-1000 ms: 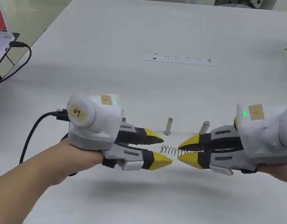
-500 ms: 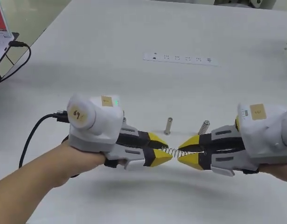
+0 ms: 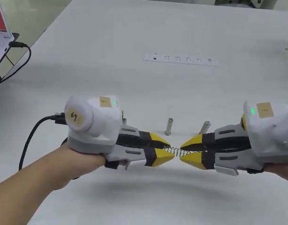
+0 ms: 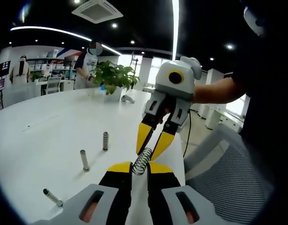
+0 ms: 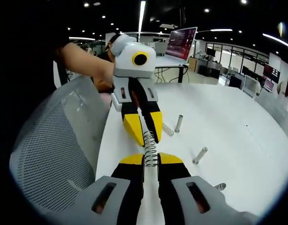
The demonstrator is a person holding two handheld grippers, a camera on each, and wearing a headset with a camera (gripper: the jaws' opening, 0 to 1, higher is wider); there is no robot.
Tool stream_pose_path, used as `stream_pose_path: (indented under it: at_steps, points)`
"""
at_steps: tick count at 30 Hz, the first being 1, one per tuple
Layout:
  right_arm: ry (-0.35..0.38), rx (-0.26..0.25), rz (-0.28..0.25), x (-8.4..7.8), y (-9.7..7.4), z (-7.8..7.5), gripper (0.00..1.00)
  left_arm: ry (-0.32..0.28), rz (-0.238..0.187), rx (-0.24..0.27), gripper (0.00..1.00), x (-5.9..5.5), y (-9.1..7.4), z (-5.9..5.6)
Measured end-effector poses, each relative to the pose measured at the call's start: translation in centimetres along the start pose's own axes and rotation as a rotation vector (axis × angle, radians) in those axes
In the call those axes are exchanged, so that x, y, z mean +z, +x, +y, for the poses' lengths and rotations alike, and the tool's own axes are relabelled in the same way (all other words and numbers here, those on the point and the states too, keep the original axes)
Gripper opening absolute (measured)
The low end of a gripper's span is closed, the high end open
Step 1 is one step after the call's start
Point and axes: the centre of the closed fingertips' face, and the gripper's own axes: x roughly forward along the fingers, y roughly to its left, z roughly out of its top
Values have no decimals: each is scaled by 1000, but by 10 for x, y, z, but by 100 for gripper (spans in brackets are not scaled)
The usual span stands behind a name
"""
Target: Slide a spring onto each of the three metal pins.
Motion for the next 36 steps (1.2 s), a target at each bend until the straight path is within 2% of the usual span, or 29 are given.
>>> stream_pose_path:
  at_steps: [4, 6, 10, 12, 15, 21, 25, 30, 36]
  points:
    - [7, 1, -3, 2, 1, 1, 8, -1, -1, 1, 3, 0, -2, -1]
    - [51, 6, -9, 2, 2, 2, 9, -6, 0, -5, 3, 0, -3, -2]
    - [38, 4, -14, 2, 2, 2, 9, -10, 3, -11, 3, 0, -3, -3]
    - [37, 3, 1, -1, 1, 2, 11, -11, 2, -15, 3, 0, -3, -4]
    - [52, -4, -9, -2, -1, 0, 15, -14, 1, -16, 3, 0, -3, -4]
    - [63, 6, -9, -6, -2, 3, 13, -23, -11, -15, 3, 3, -5, -4]
    - [60, 0, -19, -4, -1, 2, 9, -26, -13, -17, 3, 3, -5, -5]
    - [67, -1, -31, -3, -2, 2, 8, -30, -14, -16, 3, 3, -5, -5]
    - [35, -4, -17, -2, -4, 3, 8, -38, -16, -22, 3, 2, -4, -6]
